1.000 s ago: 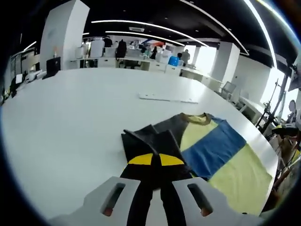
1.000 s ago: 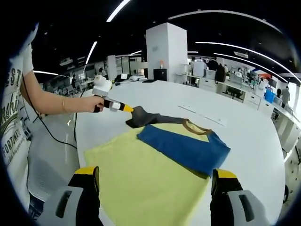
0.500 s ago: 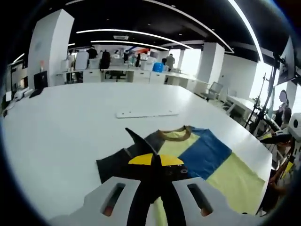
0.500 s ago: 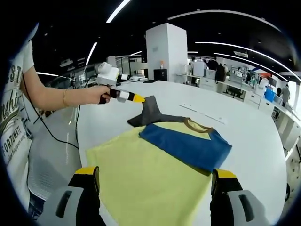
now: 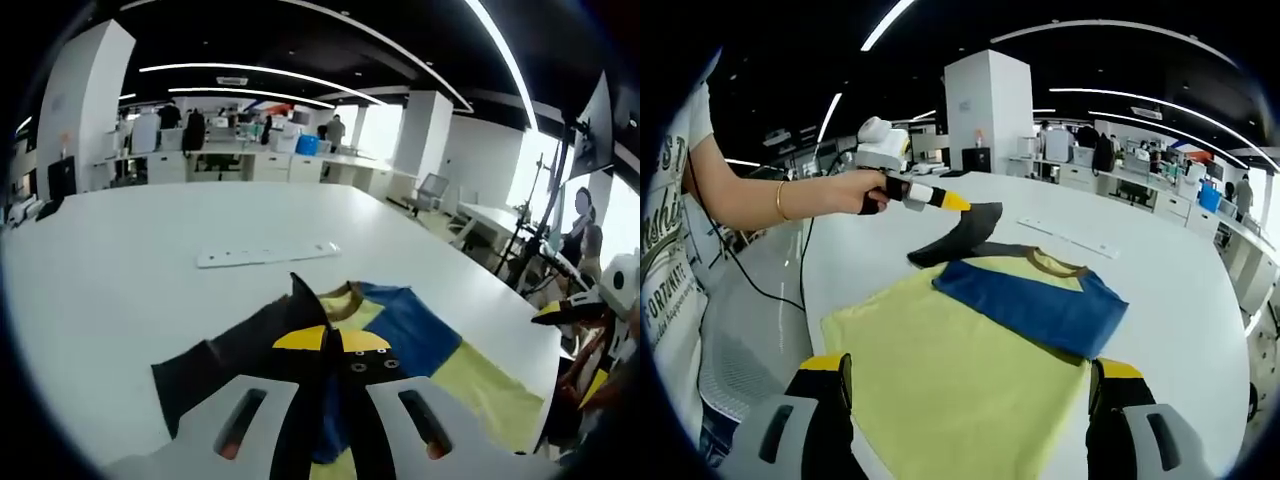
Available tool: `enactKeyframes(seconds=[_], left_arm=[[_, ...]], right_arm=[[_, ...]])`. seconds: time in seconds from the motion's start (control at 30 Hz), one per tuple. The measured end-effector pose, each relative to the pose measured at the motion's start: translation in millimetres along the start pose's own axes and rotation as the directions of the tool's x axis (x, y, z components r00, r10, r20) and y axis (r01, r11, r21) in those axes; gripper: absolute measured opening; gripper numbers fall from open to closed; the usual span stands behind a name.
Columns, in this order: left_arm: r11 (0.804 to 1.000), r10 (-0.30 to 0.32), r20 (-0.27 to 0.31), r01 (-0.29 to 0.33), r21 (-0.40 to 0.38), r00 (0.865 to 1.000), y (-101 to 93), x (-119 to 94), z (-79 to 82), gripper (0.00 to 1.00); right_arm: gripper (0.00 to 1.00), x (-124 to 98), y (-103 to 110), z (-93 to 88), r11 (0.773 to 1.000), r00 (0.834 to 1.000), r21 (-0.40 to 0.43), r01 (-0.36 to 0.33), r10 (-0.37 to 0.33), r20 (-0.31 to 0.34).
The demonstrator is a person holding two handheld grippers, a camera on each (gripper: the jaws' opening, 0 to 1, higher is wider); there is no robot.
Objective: Fold the garment on the visible template until the final outline fits inside the template.
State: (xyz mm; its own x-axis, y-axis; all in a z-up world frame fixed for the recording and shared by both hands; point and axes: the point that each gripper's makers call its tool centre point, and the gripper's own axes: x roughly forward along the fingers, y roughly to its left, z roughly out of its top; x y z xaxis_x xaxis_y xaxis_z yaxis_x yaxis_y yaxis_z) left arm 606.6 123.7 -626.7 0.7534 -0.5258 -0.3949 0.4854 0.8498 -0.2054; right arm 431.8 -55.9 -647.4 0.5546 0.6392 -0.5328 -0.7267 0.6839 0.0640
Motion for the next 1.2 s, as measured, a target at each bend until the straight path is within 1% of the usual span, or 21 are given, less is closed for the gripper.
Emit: enactKeyframes(seconds=[0.2,0.33,0.47,0.63,0.8,0.97,1.07,1.2], left_arm=[[0.999,-0.033,0.008,0.033,0.008,0.999,-18.4,13,6.9,0.00],[0.999,-0.054,0.019,0.054,-0.008,0.998,-32.2,25,8.9,0.00],[0.997,-0.071,0.011,0.071,-0.006,0.997,-46.0,36,3.3,0.00],[0.994,-0.105,-0.014,0.105,-0.002,0.994,-62.2,49,-4.8,0.00],[0.990,-0.139,-0.021,0.139,-0.005,0.990,-79.1,61,-5.3,0.00],[0.985,-0.170,-0.018,0.171,0.007,0.985,-97.3,69,-0.4,0.00],[0.981,-0.193,-0.024,0.193,0.022,0.981,-105.4,72,0.3,0.00],[0.977,-0.209,-0.038,0.211,0.031,0.977,-113.3,77,-0.7,0.00]], right_arm=[[0.98,-5,-4,-3.3,1.000,1.000,0.008,0.017,-0.017,0.004],[0.99,-5,-4,-9.8,1.000,1.000,0.013,0.020,-0.020,-0.008],[0.99,-7,-6,-16.0,1.000,0.999,0.015,0.027,-0.027,-0.024],[0.99,-11,-7,-18.6,0.999,0.999,0.023,0.032,-0.031,-0.026],[0.99,-13,-1,-24.4,1.000,0.999,0.022,0.017,-0.016,-0.044],[0.99,-13,2,-22.7,1.000,0.999,0.022,0.001,0.000,-0.034],[0.99,-13,0,-19.2,1.000,1.000,0.027,0.004,-0.003,-0.017],[0.99,-16,-4,-20.1,0.999,1.000,0.036,0.012,-0.011,-0.016]])
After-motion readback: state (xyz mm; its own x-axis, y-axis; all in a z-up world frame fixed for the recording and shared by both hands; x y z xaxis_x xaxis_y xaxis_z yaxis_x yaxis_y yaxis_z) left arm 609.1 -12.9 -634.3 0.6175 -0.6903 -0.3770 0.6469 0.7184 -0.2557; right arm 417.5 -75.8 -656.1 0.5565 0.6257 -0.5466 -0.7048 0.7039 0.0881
